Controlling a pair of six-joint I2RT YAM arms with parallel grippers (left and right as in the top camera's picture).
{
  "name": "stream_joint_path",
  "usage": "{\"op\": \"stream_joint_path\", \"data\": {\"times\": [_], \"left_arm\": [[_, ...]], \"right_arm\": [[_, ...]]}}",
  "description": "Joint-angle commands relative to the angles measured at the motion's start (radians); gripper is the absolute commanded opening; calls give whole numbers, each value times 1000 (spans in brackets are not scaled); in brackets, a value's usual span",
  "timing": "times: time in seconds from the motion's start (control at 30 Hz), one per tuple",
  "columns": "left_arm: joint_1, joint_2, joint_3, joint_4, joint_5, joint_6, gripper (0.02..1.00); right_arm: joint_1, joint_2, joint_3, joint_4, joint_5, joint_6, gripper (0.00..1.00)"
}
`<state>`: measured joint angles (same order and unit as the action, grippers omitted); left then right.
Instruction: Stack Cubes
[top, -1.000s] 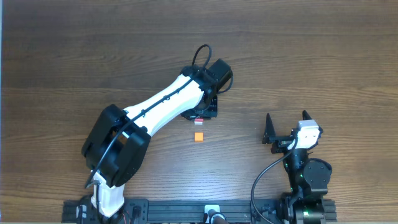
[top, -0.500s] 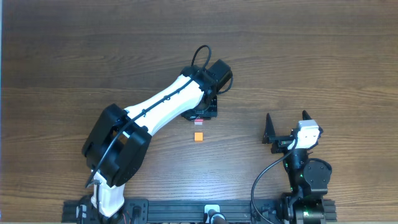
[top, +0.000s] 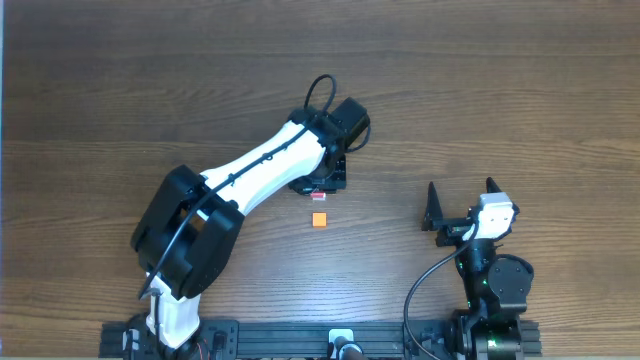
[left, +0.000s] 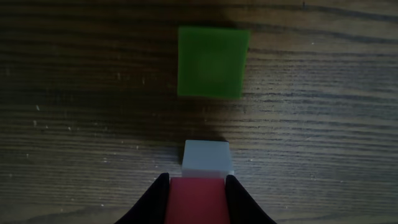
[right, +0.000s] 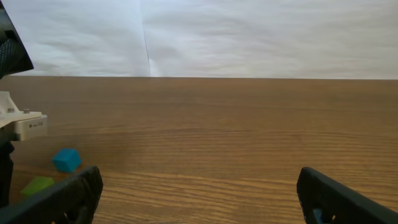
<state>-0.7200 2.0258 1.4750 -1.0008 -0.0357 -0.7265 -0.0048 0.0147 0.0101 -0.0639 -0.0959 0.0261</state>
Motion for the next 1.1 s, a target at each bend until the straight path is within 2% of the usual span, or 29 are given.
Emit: {"op": "stream_joint_path", "data": {"times": [0.03,0.63,0.77,0.87,1.1], "left_arm": [[7,17,-9,8,-19,-14,40],[7,17,-17,25,-19,-14,47],[7,17,-17,25,-19,-14,86],[7,17,-17,26,-19,-14,189],[7,17,-17,30,-18,-14,316]], "right_arm": [[6,-9,-5,-3,-8,2,993],[6,-9,-5,-3,-8,2,993],[6,-9,-5,-3,-8,2,993],[6,-9,-5,-3,-8,2,991],[6,-9,-5,-3,-8,2,993]]}}
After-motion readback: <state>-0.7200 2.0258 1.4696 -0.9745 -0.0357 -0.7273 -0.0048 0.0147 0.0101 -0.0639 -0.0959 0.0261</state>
